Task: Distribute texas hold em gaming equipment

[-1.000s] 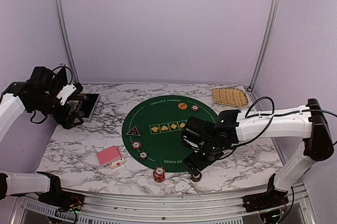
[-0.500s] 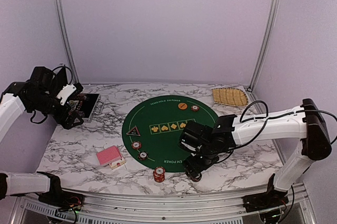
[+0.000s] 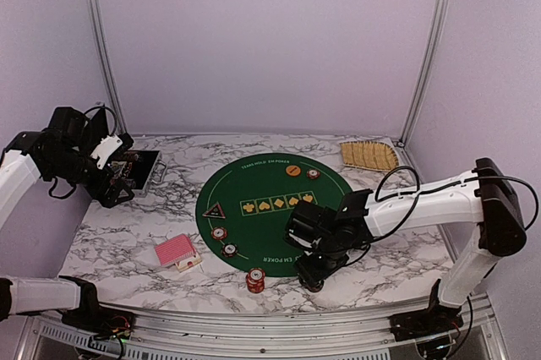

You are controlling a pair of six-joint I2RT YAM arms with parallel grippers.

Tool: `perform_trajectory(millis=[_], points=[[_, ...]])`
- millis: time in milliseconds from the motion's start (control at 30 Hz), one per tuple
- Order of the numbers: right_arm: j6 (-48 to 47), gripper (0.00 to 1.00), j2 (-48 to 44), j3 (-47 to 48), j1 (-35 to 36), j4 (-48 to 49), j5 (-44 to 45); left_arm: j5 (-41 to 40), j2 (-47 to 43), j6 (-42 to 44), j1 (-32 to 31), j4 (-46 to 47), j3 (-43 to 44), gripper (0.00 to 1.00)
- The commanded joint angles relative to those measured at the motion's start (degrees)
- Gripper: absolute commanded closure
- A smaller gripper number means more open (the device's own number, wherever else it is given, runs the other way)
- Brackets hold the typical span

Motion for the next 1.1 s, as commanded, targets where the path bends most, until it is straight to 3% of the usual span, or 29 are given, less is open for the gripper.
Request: perform_trajectory(millis=[0, 333, 800, 1067], points=[[0.29, 0.42, 0.30, -0.86, 0.22, 1.06, 0.12, 0.27, -0.21, 0.51, -0.15, -1.24, -0.03, 0.01], [0.44, 0.46, 0.16, -1.69, 0.51, 1.53, -1.95, 0.01, -0.41, 0.38, -0.19, -1.24, 0.15, 0.01], [0.35, 0.73, -0.01, -1.25, 0.62, 0.62, -1.22, -0.23, -0.34, 0.58, -0.19, -1.28, 0.22, 0.01], [-1.06, 0.78, -0.99, 4.19, 0.62, -4.90, 1.74, -0.15, -0.35, 0.60, -0.19, -1.23, 0.33, 0.01]])
